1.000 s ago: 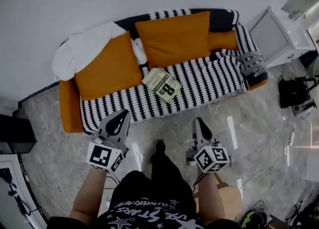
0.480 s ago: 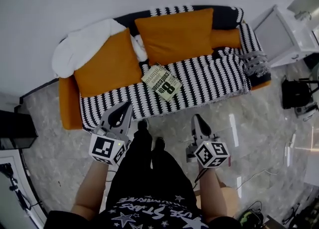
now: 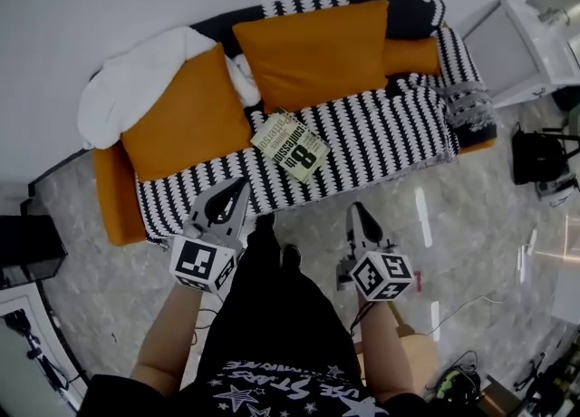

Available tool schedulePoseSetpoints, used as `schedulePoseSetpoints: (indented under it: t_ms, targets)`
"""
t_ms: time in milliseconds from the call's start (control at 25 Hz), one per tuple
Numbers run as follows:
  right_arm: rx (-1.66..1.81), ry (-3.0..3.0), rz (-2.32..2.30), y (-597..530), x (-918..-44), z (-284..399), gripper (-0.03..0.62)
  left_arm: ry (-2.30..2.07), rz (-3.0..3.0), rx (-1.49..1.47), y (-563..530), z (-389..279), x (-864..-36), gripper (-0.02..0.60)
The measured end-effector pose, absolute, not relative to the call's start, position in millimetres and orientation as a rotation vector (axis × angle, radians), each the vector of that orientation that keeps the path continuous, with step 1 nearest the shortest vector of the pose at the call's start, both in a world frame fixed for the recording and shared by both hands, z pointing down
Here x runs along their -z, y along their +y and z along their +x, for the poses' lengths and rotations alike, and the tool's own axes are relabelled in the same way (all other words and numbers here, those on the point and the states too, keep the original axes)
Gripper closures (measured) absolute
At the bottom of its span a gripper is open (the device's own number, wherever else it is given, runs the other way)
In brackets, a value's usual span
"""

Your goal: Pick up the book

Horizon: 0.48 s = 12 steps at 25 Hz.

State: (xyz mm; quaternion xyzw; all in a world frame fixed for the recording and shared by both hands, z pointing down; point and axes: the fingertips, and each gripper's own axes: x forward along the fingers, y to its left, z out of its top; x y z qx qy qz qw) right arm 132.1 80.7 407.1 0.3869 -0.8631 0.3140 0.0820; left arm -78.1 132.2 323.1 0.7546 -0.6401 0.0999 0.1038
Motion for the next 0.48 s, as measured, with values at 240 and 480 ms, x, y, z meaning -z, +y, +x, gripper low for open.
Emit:
schedulePoseSetpoints:
  t_ms: [240, 480]
  targets:
    - [-0.983, -2.52, 1.214, 48.7, -439.7, 120.6, 0.56, -1.784, 2.259, -0.302, 82.0, -99.2, -353.5, 0.565]
    - [-1.125, -2.391, 1.408, 8.7, -488.7, 107.6, 0.562, -1.682, 2.286, -0.414, 38.7, -119.1, -404.0, 0.565]
